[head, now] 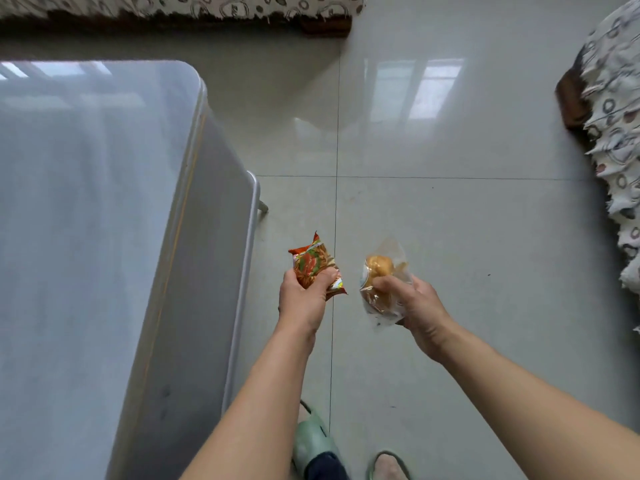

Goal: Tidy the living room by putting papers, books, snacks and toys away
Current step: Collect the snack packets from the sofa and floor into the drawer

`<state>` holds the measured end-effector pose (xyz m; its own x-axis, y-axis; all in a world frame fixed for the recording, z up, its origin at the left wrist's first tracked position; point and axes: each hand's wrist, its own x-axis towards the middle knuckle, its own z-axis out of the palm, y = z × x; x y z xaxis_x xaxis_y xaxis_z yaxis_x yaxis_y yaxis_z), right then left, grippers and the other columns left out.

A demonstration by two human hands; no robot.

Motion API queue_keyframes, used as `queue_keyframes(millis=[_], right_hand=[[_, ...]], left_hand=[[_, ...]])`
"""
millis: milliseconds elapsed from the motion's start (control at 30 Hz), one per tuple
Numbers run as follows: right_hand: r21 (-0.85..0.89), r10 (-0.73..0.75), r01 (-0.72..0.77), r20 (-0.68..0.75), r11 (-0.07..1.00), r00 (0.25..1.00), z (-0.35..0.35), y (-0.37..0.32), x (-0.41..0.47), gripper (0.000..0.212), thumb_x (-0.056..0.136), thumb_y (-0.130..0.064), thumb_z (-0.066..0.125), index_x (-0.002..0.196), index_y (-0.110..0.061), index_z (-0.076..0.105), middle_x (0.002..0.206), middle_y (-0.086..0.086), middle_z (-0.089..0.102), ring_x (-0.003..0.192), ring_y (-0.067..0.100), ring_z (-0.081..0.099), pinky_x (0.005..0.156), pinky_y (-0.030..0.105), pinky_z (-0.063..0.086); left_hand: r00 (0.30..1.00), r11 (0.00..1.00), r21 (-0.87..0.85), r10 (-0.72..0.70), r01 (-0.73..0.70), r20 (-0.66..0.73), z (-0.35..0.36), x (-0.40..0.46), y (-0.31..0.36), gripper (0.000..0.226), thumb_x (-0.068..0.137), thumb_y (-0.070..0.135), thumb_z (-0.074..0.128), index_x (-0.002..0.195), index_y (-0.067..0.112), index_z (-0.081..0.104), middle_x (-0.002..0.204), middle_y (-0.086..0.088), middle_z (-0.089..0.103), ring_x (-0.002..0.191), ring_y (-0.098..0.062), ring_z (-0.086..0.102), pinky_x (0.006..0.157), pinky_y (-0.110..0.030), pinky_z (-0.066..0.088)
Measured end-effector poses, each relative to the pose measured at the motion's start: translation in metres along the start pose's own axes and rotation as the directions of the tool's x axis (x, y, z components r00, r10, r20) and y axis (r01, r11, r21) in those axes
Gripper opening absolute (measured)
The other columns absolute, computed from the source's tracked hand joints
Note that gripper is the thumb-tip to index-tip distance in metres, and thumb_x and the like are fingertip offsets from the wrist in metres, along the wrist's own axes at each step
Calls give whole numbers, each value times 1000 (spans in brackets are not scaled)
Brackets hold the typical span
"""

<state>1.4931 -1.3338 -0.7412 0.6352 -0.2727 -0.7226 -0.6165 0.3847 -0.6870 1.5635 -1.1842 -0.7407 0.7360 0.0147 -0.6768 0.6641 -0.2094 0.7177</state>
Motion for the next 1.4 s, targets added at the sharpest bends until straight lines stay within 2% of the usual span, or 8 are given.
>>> queue_keyframes(millis=[167, 300, 500, 633, 967, 1200, 1333, 1400], right_hand=[[53, -39, 32, 126, 998, 991, 28, -20, -48, 41, 63, -37, 70, 96, -13, 66, 79, 3, 67, 70, 18, 62, 63, 29, 48], [28, -91, 86, 240, 996, 966, 83, -32, -86, 70, 57, -51, 70, 108, -3, 66, 94, 14, 66, 86, 26, 62, 78, 39, 49], [23, -145, 148, 391, 989, 909, 188, -40, -155, 46, 66, -47, 67, 96, -12, 68, 95, 11, 67, 88, 23, 65, 78, 41, 54], [9, -116, 128, 495, 992, 861, 268, -17, -201, 42, 65, -48, 68, 92, -16, 69, 94, 9, 67, 87, 21, 66, 84, 45, 51], [-186, 12, 142, 647, 972, 763, 434, 101, -295, 68, 65, -41, 77, 118, -4, 55, 100, 16, 69, 86, 29, 69, 76, 45, 57], [-446, 119, 287, 687, 848, 717, 489, 160, -327, 32, 85, -26, 69, 114, -15, 60, 103, 9, 71, 86, 16, 70, 66, 25, 53], [-505, 93, 373, 680, 779, 727, 506, 175, -341, 33, 87, -18, 66, 116, -25, 54, 103, -6, 65, 80, 0, 68, 59, 13, 51], [-524, 27, 426, 653, 738, 757, 508, 183, -345, 43, 87, -17, 66, 127, -26, 51, 116, -9, 63, 95, 1, 65, 73, 17, 54]], left_hand=[[999, 991, -122, 50, -50, 2, -42, -54, 22, 49, 75, 46, 72, 116, 20, 62, 106, -2, 71, 96, -16, 69, 87, -31, 56], [982, 968, -171, 173, -183, -70, -97, -97, 39, 42, 80, 43, 71, 112, 17, 63, 100, -2, 71, 93, -16, 69, 84, -31, 57], [946, 895, -324, 250, -307, -205, -208, -151, 54, 26, 84, 30, 72, 103, 14, 67, 96, -5, 73, 84, -14, 70, 72, -25, 56], [917, 868, -343, 259, -359, -304, -296, -187, 44, 43, 72, 41, 72, 105, 13, 67, 94, -3, 73, 78, -7, 69, 67, -21, 55], [829, 813, -527, -104, -247, -549, -475, -246, -76, 35, 85, 36, 69, 114, 17, 65, 104, -3, 72, 95, -16, 69, 82, -29, 56], [717, 806, -588, -375, -61, -587, -540, -238, -146, 77, 64, 67, 67, 123, 19, 53, 118, -9, 66, 106, -31, 64, 96, -52, 50], [755, 792, -610, -418, 31, -505, -565, -235, -150, 94, 61, 83, 44, 137, 26, 43, 132, -7, 57, 116, -31, 57, 98, -53, 47], [770, 754, -657, -427, 13, -474, -569, -247, -137, 74, 85, 69, 39, 144, 24, 37, 139, -7, 49, 123, -30, 51, 104, -53, 43]])
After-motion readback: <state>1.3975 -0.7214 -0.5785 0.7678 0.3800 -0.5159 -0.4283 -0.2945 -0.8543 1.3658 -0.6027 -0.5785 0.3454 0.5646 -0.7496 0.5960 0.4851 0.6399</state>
